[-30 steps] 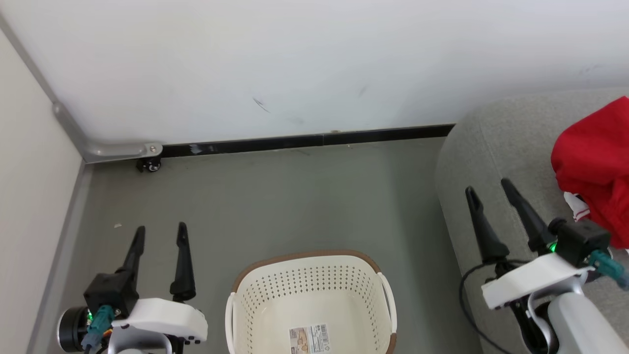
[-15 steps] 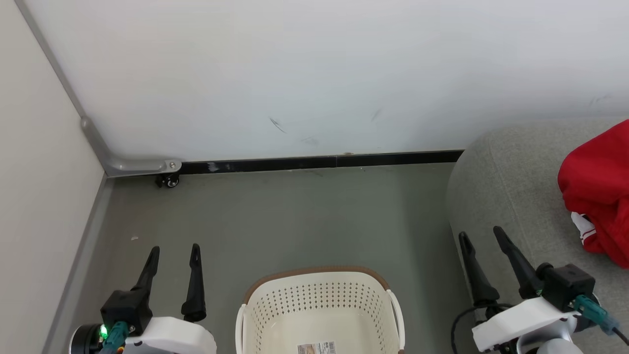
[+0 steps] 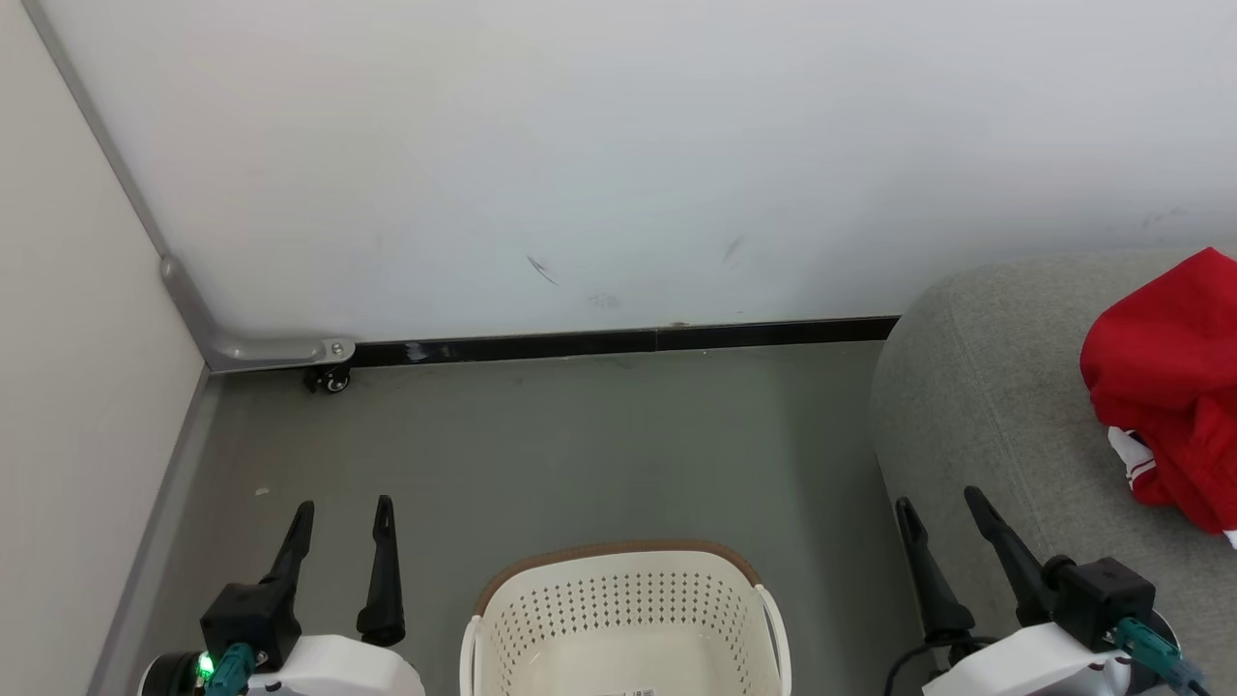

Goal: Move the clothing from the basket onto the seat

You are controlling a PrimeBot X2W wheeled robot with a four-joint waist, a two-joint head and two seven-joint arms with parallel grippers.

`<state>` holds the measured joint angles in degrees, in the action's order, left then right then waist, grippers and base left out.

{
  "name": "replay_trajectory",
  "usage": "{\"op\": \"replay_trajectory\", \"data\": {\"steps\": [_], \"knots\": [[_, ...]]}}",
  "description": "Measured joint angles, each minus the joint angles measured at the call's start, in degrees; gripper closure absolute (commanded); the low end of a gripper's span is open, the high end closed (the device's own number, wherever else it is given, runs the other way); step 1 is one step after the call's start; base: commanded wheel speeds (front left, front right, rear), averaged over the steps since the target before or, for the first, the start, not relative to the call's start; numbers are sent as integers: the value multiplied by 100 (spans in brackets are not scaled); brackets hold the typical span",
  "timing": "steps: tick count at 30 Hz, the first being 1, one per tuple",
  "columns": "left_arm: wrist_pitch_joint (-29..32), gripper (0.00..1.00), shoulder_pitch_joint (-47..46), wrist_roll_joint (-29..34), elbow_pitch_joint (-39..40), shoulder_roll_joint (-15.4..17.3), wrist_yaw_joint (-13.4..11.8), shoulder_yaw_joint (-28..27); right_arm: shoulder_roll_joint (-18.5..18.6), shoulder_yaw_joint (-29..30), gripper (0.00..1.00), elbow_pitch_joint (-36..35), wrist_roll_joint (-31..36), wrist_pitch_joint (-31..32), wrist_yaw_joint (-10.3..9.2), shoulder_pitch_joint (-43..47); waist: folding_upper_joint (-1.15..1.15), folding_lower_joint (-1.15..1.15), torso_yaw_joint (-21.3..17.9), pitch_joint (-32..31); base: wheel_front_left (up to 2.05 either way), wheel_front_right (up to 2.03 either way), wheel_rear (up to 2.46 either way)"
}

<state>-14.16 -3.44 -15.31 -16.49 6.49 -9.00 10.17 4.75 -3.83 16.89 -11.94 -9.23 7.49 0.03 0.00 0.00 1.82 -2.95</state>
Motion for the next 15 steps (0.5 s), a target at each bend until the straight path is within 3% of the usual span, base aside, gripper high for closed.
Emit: {"op": "replay_trajectory", "data": {"steps": [15], "knots": [[0, 0, 97, 203, -82, 23, -85, 13, -124, 186, 0, -363, 191, 168, 0, 236, 0, 0, -9, -36, 0, 0, 0]]}}
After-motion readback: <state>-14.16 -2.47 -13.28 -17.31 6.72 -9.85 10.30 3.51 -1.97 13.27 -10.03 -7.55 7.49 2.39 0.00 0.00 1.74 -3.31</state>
